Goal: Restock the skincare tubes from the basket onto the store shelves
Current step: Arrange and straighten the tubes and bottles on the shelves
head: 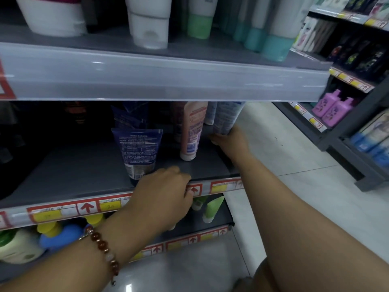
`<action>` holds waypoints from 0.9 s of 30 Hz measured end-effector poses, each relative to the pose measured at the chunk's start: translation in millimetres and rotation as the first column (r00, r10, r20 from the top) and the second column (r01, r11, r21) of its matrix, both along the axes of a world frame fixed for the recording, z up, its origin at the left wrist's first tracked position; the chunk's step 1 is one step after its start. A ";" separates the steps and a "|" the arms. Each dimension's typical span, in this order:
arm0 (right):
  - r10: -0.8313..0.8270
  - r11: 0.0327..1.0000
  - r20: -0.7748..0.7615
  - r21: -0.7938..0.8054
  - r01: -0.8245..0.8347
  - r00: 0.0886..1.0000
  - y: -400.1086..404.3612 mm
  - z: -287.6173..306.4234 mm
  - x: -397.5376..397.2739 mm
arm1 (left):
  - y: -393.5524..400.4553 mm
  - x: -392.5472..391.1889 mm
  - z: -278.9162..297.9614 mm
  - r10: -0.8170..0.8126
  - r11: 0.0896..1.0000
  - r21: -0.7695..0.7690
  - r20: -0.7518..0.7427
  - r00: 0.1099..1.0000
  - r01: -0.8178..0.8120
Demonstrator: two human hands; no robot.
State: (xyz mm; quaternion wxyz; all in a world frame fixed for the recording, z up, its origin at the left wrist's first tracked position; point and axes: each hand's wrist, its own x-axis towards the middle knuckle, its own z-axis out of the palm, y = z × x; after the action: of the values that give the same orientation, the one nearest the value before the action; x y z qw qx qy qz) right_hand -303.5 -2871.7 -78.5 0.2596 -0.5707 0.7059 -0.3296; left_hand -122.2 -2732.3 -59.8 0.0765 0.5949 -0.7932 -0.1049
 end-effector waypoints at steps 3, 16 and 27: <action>0.052 0.998 0.023 0.045 -0.053 0.998 5.2 1.7 -12.1 | -1.5 -3.0 0.3 0.022 1.000 -0.013 0.041 0.999 -0.022; 0.067 0.997 -0.028 0.033 -0.066 0.997 20.1 -1.1 -27.3 | -0.5 -15.4 0.5 0.109 0.994 -0.032 0.120 0.987 -0.106; 0.016 0.998 -0.113 0.065 -0.008 0.993 2.8 -12.0 -9.6 | -1.0 -13.5 -5.7 0.052 0.995 -0.090 0.172 0.984 -0.037</action>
State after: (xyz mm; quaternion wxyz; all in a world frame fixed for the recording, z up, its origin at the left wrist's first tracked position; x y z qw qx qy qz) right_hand -313.1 -2868.9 -90.5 0.2394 -0.5840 0.7264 -0.2720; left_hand -135.7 -2733.3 -65.5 0.0347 0.6155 -0.7872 -0.0165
